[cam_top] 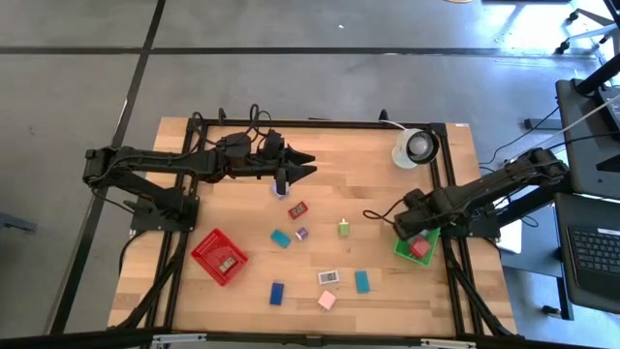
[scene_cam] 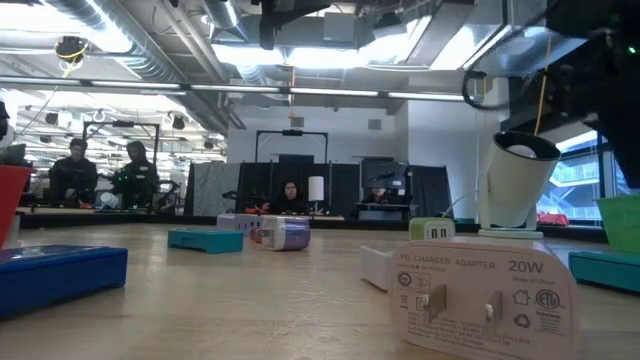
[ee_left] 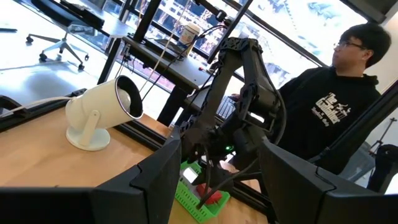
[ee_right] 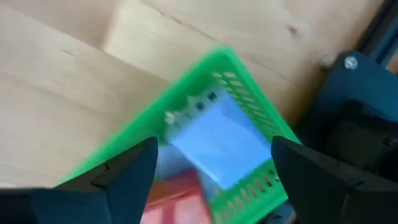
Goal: Pick & Place Office items
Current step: Put the green power adapter into the green bin
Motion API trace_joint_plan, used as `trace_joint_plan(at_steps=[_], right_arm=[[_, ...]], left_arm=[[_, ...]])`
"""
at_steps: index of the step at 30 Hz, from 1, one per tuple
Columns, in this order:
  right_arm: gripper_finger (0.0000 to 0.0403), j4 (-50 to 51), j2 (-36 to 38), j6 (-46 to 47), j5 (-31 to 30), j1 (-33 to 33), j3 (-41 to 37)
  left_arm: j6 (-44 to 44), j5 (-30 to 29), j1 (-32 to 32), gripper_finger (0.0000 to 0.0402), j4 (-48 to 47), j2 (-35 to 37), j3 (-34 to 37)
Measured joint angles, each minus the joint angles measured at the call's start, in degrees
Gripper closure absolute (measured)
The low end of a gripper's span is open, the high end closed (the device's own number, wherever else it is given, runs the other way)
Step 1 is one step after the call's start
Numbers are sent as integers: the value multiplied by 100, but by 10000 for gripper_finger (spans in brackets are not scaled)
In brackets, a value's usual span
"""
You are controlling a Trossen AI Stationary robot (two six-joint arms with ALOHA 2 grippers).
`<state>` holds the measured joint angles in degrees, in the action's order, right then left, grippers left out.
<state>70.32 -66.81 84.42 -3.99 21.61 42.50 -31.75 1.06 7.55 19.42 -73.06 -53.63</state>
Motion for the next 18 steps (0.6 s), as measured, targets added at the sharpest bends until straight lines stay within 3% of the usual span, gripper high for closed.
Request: trace_joint_plan(at_steps=[7, 12, 18], right_arm=[[106, -212, 2, -237, -1376, 0, 847], [112, -1175, 1, -499, -2283, -153, 1022], [108, -2054, -309, -551, -2377, -466, 1023]], left_arm=[[0, 0, 0, 190, 0, 0, 0], [0, 2, 0, 190, 0, 0, 0], [-1, 1, 0, 190, 2, 0, 0]])
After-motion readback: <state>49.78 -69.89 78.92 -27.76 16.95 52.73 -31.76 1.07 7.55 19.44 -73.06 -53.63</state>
